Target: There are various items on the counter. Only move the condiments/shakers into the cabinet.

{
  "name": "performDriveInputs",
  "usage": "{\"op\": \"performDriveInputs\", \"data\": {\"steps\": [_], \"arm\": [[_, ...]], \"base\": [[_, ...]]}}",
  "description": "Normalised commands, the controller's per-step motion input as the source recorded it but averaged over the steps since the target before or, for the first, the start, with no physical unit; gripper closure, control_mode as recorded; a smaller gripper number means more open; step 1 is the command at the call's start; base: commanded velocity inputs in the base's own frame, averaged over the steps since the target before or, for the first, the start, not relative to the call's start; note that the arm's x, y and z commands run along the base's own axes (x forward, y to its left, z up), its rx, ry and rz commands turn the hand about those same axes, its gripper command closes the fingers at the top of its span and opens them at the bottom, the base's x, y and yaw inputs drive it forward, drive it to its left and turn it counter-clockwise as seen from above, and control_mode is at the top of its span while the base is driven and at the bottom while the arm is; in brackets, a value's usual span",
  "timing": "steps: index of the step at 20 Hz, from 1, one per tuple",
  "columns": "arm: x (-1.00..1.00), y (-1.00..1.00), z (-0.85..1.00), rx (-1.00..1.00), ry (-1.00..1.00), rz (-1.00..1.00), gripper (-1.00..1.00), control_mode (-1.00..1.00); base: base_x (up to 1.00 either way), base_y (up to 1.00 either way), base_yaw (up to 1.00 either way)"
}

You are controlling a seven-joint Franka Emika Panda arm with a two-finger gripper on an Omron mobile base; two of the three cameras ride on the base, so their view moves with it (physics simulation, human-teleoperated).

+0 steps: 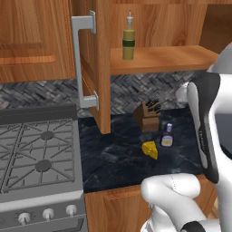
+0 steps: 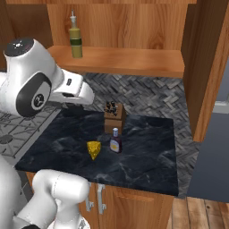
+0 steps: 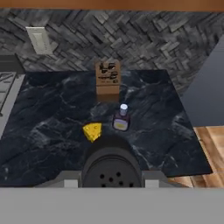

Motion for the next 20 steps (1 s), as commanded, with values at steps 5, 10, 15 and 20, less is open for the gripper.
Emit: {"op": "performDriveInputs", "data": {"steps": [5, 10, 15, 20], "arm": [[-0.27, -0.01, 0.68, -0.08, -0.31, -0.02, 1.0, -1.0], [0.0, 0.0, 0.29, 0.01, -0.11, 0.0, 1.0, -1.0], [0.05, 0.0, 0.89, 0.06, -0.26, 0.0, 1.0, -1.0], [0.23, 0.01, 0.65, 0.0, -0.14, 0.0, 1.0, -1.0]], "base": [[0.0, 0.0, 0.0], [0.0, 0.0, 0.0], [0.0, 0.0, 0.0], [0.0, 0.0, 0.0]]}}
